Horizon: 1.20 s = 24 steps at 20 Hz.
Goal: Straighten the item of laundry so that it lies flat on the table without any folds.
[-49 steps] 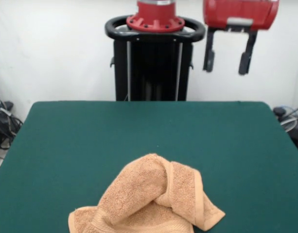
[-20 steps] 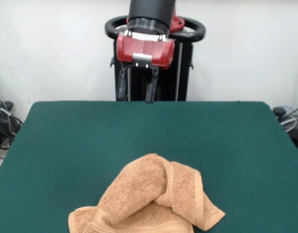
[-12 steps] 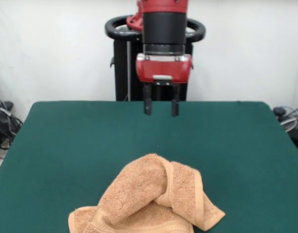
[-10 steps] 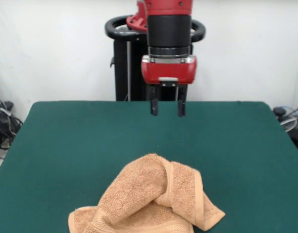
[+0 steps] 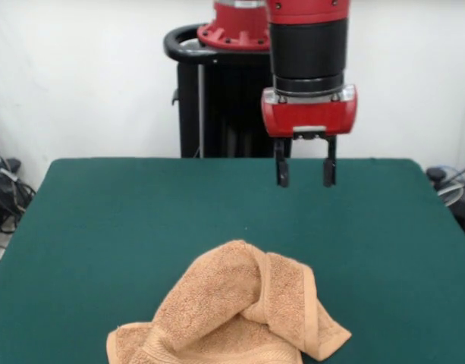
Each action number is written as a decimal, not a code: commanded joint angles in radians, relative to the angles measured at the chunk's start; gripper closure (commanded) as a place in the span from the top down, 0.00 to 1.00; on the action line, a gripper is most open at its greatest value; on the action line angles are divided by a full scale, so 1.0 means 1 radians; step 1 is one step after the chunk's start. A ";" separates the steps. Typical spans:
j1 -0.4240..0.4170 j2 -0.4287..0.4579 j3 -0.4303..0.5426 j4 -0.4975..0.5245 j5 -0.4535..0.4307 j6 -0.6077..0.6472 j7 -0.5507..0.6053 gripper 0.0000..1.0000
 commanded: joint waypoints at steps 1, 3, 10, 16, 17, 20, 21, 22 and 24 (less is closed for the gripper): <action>0.027 0.049 0.025 -0.151 0.021 0.131 0.109 1.00; 0.028 0.030 0.022 -0.143 0.023 0.136 0.116 1.00; -0.009 -0.188 0.031 0.151 0.055 -0.046 0.166 1.00; 0.005 -0.341 0.006 0.338 0.066 -0.177 0.226 1.00; 0.004 -0.352 0.008 0.360 0.067 -0.201 0.234 1.00; -0.006 -0.365 0.022 0.424 0.063 -0.287 0.259 1.00; -0.020 -0.358 0.039 0.443 0.058 -0.317 0.259 1.00; -0.034 -0.345 0.058 0.452 0.056 -0.332 0.253 1.00; -0.043 -0.313 0.071 0.430 0.068 -0.310 0.221 1.00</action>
